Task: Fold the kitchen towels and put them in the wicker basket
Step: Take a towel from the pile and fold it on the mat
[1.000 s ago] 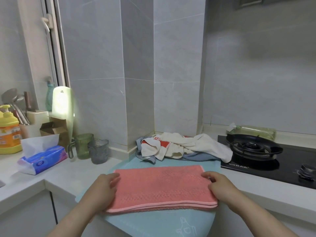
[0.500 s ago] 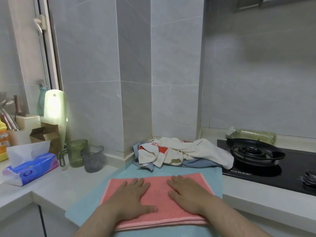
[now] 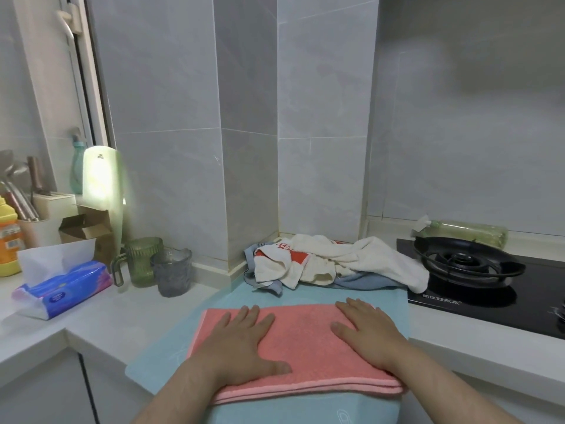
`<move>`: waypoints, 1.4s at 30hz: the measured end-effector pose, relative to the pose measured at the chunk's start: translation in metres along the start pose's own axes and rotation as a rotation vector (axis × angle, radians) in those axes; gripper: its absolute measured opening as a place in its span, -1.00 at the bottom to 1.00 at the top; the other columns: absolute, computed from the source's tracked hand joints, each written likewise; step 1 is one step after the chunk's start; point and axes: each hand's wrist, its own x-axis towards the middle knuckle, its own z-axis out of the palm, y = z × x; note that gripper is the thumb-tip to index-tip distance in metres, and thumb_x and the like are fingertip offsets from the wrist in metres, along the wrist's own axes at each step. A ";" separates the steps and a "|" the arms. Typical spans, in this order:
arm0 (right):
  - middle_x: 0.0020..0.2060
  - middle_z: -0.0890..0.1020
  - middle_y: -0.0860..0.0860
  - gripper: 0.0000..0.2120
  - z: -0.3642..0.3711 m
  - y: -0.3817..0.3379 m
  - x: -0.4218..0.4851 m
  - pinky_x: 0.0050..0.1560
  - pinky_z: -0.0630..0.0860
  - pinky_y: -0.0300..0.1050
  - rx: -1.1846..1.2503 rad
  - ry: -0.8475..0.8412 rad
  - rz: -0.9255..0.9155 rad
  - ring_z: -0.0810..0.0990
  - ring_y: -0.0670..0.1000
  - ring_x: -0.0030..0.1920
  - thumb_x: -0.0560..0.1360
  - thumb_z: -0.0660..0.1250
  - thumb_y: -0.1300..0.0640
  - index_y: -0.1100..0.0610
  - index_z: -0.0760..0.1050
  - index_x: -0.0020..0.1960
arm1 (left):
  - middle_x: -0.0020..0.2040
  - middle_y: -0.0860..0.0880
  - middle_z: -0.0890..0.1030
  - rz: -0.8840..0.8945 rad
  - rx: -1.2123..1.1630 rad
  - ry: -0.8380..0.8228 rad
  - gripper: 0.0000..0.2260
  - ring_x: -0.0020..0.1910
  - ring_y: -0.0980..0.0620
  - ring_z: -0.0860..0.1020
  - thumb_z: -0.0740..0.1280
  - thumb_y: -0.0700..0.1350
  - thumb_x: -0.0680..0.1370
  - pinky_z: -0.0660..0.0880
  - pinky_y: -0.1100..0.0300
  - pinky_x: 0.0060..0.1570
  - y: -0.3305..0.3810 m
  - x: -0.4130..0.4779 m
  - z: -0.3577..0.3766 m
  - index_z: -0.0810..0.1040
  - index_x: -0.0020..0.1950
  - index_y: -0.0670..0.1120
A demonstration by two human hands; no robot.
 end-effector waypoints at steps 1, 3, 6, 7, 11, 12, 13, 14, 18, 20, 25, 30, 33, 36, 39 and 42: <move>0.58 0.11 -0.04 -0.05 -0.001 0.002 -0.002 0.54 -0.05 -0.06 0.050 0.035 0.017 0.03 -0.03 0.57 0.32 -0.12 -0.57 -0.08 0.13 0.57 | 0.60 0.04 -0.22 -0.002 -0.003 0.007 0.16 0.57 0.04 -0.22 -0.12 0.68 0.07 -0.25 -0.01 0.53 0.001 -0.001 0.000 -0.19 0.58 0.18; 0.53 0.23 0.02 -0.34 -0.004 0.008 -0.008 0.51 0.09 -0.10 0.116 0.101 0.052 0.16 0.01 0.52 0.54 0.13 -0.32 0.01 0.24 0.53 | 0.60 0.05 -0.21 -0.005 -0.007 0.015 0.15 0.57 0.04 -0.22 -0.12 0.68 0.07 -0.25 -0.01 0.52 0.001 -0.002 0.001 -0.18 0.58 0.17; 0.36 0.45 0.01 -0.48 -0.010 0.011 -0.019 0.35 0.32 -0.11 0.074 0.180 0.098 0.40 0.03 0.34 0.57 0.19 -0.16 0.07 0.36 0.44 | 0.60 0.05 -0.19 -0.009 -0.007 0.024 0.15 0.57 0.04 -0.20 -0.11 0.68 0.08 -0.24 -0.01 0.53 0.002 -0.001 0.001 -0.17 0.59 0.17; 0.30 0.49 0.02 -0.51 -0.012 0.010 -0.022 0.27 0.38 -0.10 0.042 0.201 0.134 0.45 0.04 0.28 0.57 0.20 -0.16 0.07 0.40 0.41 | 0.60 0.05 -0.19 -0.009 -0.004 0.027 0.16 0.57 0.04 -0.19 -0.12 0.68 0.07 -0.23 -0.02 0.53 0.002 -0.001 0.001 -0.16 0.59 0.17; -0.12 0.57 -0.01 -0.71 -0.020 0.001 -0.032 -0.27 0.38 -0.16 0.126 0.208 0.297 0.54 0.00 -0.13 0.52 0.25 -0.11 0.12 0.47 -0.01 | 0.60 0.05 -0.18 -0.008 0.001 0.055 0.17 0.57 0.04 -0.20 -0.15 0.68 0.06 -0.23 -0.02 0.53 0.004 -0.003 0.002 -0.15 0.59 0.17; -0.20 0.55 -0.02 -0.74 -0.022 0.000 -0.032 -0.35 0.34 -0.17 0.200 0.192 0.336 0.53 -0.02 -0.22 0.50 0.27 -0.09 0.12 0.44 -0.10 | 0.60 0.06 -0.19 -0.006 0.000 0.066 0.17 0.57 0.05 -0.20 -0.15 0.68 0.06 -0.23 -0.02 0.53 0.004 -0.004 0.002 -0.14 0.59 0.17; -0.25 0.56 0.00 -0.75 -0.025 -0.002 -0.033 -0.37 0.35 -0.19 0.307 0.173 0.375 0.54 -0.02 -0.28 0.49 0.30 -0.06 0.13 0.43 -0.14 | 0.60 0.06 -0.19 -0.003 0.000 0.076 0.17 0.57 0.05 -0.21 -0.16 0.68 0.05 -0.22 -0.02 0.53 0.005 -0.006 0.002 -0.13 0.59 0.16; -0.27 0.58 0.03 -0.77 -0.029 -0.003 -0.034 -0.35 0.37 -0.20 0.439 0.148 0.409 0.55 0.01 -0.31 0.47 0.32 -0.02 0.14 0.44 -0.17 | 0.60 0.06 -0.19 0.000 -0.001 0.084 0.17 0.57 0.05 -0.21 -0.16 0.68 0.05 -0.22 -0.02 0.53 0.005 -0.007 0.002 -0.12 0.59 0.16; -0.17 0.68 0.17 -0.80 -0.045 -0.002 -0.038 -0.27 0.50 -0.13 0.840 0.020 0.488 0.64 0.13 -0.26 0.50 0.37 0.10 0.24 0.51 -0.01 | 0.60 0.07 -0.15 0.017 -0.007 0.088 0.16 0.57 0.07 -0.18 -0.16 0.68 0.07 -0.21 -0.03 0.53 0.006 -0.010 0.000 -0.09 0.59 0.16; -0.17 0.68 0.23 -0.80 -0.044 0.000 -0.039 -0.21 0.58 -0.05 1.046 -0.060 0.501 0.66 0.17 -0.24 0.55 0.34 0.17 0.31 0.49 0.07 | 0.61 0.08 -0.12 0.041 -0.019 0.075 0.13 0.57 0.08 -0.16 -0.14 0.67 0.10 -0.21 -0.02 0.53 0.006 -0.011 0.000 -0.08 0.59 0.16; -0.29 0.64 0.22 -0.83 -0.033 0.012 -0.041 -0.25 0.64 0.02 1.233 -0.073 0.512 0.64 0.18 -0.29 0.61 0.23 0.25 0.35 0.39 0.14 | 0.60 0.09 -0.15 0.134 0.005 0.024 0.03 0.57 0.10 -0.20 0.13 0.60 0.26 -0.26 0.03 0.51 0.013 -0.016 -0.004 -0.11 0.59 0.17; -0.12 0.60 0.27 -0.84 -0.052 0.036 -0.052 -0.23 0.61 0.03 1.297 0.073 0.451 0.61 0.19 -0.25 0.61 0.16 0.33 0.25 0.41 0.17 | 0.60 0.08 -0.22 0.162 0.021 -0.072 0.14 0.56 0.09 -0.25 0.10 0.64 0.16 -0.24 -0.03 0.53 0.054 -0.010 -0.014 -0.19 0.59 0.15; -0.08 0.61 0.28 -0.82 -0.063 0.052 -0.064 -0.16 0.60 0.05 1.306 0.125 0.432 0.61 0.19 -0.20 0.61 0.15 0.34 0.23 0.44 0.17 | 0.60 0.03 -0.24 0.173 0.015 -0.098 0.16 0.56 0.03 -0.26 0.01 0.66 0.12 -0.24 -0.11 0.52 0.082 0.004 -0.013 -0.21 0.59 0.13; -0.05 0.60 0.28 -0.82 -0.070 0.061 -0.075 -0.23 0.59 0.01 1.278 0.140 0.423 0.60 0.19 -0.18 0.61 0.14 0.35 0.19 0.45 0.13 | 0.60 -0.01 -0.25 0.160 0.060 -0.120 0.06 0.57 -0.04 -0.26 0.08 0.62 0.28 -0.26 -0.18 0.50 0.096 0.014 -0.003 -0.24 0.58 0.12; 0.00 0.60 0.29 -0.81 -0.074 0.059 -0.078 -0.21 0.58 0.02 1.263 0.125 0.413 0.60 0.19 -0.15 0.61 0.14 0.34 0.18 0.45 0.15 | 0.60 -0.01 -0.25 0.148 0.082 -0.116 0.05 0.57 -0.06 -0.25 0.08 0.61 0.29 -0.27 -0.18 0.50 0.098 0.015 0.000 -0.25 0.58 0.13; -0.07 0.58 0.27 -0.84 -0.084 0.050 -0.074 -0.19 0.55 0.02 1.291 0.117 0.407 0.58 0.18 -0.17 0.60 0.16 0.32 0.23 0.45 0.14 | 0.60 -0.02 -0.24 0.143 0.092 -0.103 0.06 0.57 -0.06 -0.24 0.06 0.63 0.27 -0.27 -0.18 0.50 0.097 0.012 0.000 -0.25 0.58 0.13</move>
